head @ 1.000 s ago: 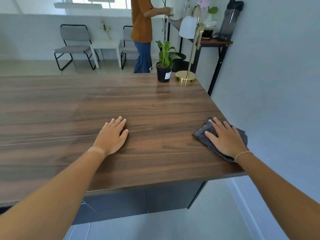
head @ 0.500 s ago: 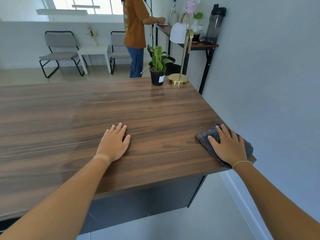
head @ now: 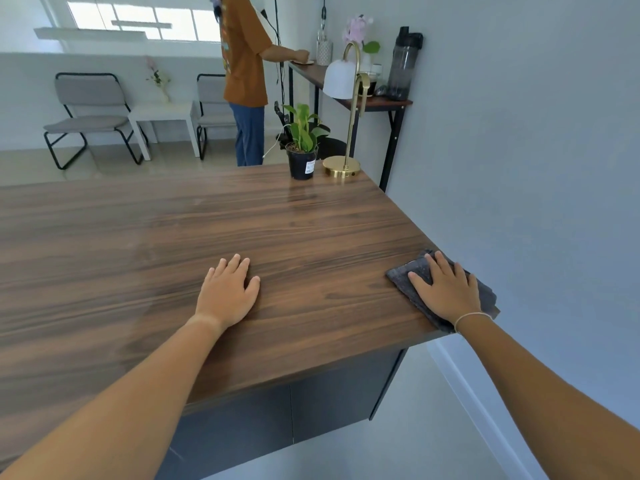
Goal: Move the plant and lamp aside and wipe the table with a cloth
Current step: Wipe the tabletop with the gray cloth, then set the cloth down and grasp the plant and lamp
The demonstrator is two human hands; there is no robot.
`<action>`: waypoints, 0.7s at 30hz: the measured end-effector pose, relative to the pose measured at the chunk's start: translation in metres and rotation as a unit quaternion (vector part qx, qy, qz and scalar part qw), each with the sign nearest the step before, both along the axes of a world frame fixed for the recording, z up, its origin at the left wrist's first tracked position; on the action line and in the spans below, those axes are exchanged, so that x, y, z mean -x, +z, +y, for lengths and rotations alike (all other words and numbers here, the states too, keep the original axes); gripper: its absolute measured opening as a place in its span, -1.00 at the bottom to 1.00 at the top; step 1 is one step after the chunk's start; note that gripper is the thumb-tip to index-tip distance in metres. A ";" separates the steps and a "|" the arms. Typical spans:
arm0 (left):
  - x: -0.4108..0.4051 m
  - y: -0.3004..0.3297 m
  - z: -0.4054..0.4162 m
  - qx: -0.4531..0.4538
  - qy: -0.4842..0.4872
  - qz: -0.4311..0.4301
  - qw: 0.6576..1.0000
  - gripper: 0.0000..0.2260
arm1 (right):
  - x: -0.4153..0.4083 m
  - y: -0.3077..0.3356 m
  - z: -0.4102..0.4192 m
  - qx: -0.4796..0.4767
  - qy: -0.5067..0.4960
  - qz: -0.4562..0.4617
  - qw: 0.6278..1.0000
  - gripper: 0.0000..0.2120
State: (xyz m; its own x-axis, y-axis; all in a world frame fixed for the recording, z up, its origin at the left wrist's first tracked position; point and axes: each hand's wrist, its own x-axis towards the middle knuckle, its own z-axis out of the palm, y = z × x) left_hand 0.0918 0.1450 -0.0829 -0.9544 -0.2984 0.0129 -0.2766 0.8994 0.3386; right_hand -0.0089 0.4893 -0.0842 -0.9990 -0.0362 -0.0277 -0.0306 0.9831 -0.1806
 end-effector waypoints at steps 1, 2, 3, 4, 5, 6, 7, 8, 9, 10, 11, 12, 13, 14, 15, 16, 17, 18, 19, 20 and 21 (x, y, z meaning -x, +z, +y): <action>0.001 0.001 0.000 -0.005 -0.001 0.004 1.000 -0.52 | 0.001 0.002 -0.001 0.005 -0.002 0.000 1.000 -0.36; 0.003 0.003 -0.001 -0.012 -0.002 0.008 1.000 -0.52 | 0.002 0.005 -0.003 0.011 -0.006 0.002 1.000 -0.36; 0.006 0.005 -0.001 -0.017 -0.004 0.011 1.000 -0.52 | 0.004 0.007 -0.005 0.016 -0.008 0.005 1.000 -0.36; 0.009 0.007 -0.001 -0.022 -0.006 0.015 1.000 -0.52 | 0.006 0.011 -0.007 0.018 -0.008 0.009 1.000 -0.36; 0.013 0.009 -0.001 -0.026 -0.009 0.019 0.999 -0.52 | 0.009 0.014 -0.010 0.022 -0.007 0.012 1.000 -0.35; 0.017 0.011 -0.001 -0.031 -0.010 0.022 0.999 -0.52 | 0.013 0.018 -0.012 0.026 -0.004 0.016 1.000 -0.34; 0.023 0.014 -0.001 -0.035 -0.013 0.023 0.999 -0.52 | 0.018 0.022 -0.015 0.033 -0.001 0.020 0.999 -0.34; 0.029 0.016 -0.001 -0.037 -0.016 0.024 0.999 -0.52 | 0.026 0.026 -0.018 0.039 0.003 0.024 0.999 -0.33; 0.037 0.018 -0.001 -0.037 -0.019 0.024 0.999 -0.52 | 0.034 0.029 -0.021 0.045 0.009 0.029 0.999 -0.33; 0.045 0.020 -0.001 -0.039 -0.022 0.024 0.999 -0.51 | 0.045 0.033 -0.026 0.051 0.016 0.032 0.998 -0.33; 0.052 0.023 -0.001 -0.040 -0.023 0.025 0.999 -0.51 | 0.055 0.037 -0.029 0.060 0.022 0.034 0.997 -0.32; 0.063 0.025 0.000 -0.041 -0.021 0.028 0.999 -0.51 | 0.069 0.040 -0.033 0.072 0.030 0.034 0.996 -0.33; 0.074 0.028 0.000 -0.040 -0.019 0.033 0.998 -0.51 | 0.084 0.043 -0.038 0.081 0.039 0.037 0.995 -0.33; 0.082 0.031 0.000 -0.037 -0.020 0.038 0.998 -0.51 | 0.096 0.046 -0.043 0.086 0.047 0.043 0.994 -0.33; 0.092 0.033 0.000 -0.036 -0.020 0.043 0.998 -0.51 | 0.111 0.048 -0.048 0.092 0.059 0.049 0.993 -0.34; 0.104 0.035 0.000 -0.036 -0.015 0.045 0.998 -0.51 | 0.128 0.048 -0.053 0.100 0.072 0.051 0.991 -0.34; 0.117 0.037 0.000 -0.039 -0.007 0.043 0.998 -0.51 | 0.147 0.050 -0.059 0.110 0.086 0.051 0.989 -0.33; 0.131 0.038 0.000 -0.040 0.000 0.040 0.998 -0.51 | 0.165 0.050 -0.065 0.121 0.097 0.049 0.987 -0.33; 0.144 0.040 0.000 -0.037 0.006 0.037 0.999 -0.50 | 0.182 0.051 -0.072 0.131 0.106 0.046 0.985 -0.32; 0.157 0.042 0.000 -0.035 0.013 0.035 0.999 -0.49 | 0.198 0.051 -0.078 0.138 0.113 0.044 0.983 -0.32; 0.170 0.044 -0.001 -0.036 0.022 0.035 0.999 -0.49 | 0.213 0.052 -0.083 0.142 0.121 0.045 0.981 -0.31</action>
